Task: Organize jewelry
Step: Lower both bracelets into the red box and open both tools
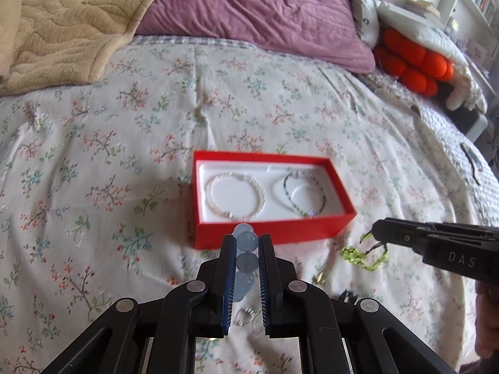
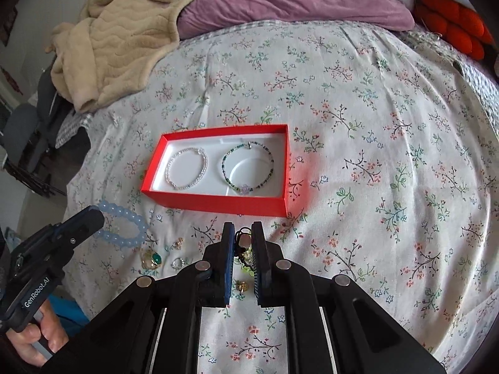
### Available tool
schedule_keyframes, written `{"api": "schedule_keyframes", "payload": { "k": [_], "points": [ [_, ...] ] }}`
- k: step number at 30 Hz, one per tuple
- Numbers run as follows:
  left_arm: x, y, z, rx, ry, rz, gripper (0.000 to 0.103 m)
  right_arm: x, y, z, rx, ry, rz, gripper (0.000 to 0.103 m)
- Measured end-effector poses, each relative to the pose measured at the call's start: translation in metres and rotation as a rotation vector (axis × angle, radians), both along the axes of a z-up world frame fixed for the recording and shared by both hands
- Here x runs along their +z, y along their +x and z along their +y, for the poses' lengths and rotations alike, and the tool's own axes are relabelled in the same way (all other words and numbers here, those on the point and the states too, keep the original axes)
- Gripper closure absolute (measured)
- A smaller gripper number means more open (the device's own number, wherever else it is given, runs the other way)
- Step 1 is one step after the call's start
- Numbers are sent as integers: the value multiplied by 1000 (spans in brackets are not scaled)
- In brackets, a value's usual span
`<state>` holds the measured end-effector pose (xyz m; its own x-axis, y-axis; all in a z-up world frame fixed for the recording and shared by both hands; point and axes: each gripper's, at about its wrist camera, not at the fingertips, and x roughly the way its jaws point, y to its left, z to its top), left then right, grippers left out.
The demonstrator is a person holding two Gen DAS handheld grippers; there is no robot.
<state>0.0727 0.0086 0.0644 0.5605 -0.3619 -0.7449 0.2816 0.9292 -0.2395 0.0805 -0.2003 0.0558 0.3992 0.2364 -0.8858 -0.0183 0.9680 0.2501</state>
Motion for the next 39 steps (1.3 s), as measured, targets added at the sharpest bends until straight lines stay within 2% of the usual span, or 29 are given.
{"api": "schedule_keyframes", "payload": {
  "k": [9,17,23,29,39],
  "points": [
    [12,30,-23,-1,-83,-34,94,18,23,-4,-37,36,-71,92],
    [-1,54,-32,-19,-172,-28,94,12,47,-10,-85,68,-85,92],
    [-31,76,-25,30,-69,19,94,4,63,-8,-89,80,-89,92],
    [-51,85,-17,49,-9,44,94,-10,74,8,-50,124,-55,92],
    [-51,85,-21,35,54,14,94,-34,90,-2,-93,66,-38,91]
  ]
}}
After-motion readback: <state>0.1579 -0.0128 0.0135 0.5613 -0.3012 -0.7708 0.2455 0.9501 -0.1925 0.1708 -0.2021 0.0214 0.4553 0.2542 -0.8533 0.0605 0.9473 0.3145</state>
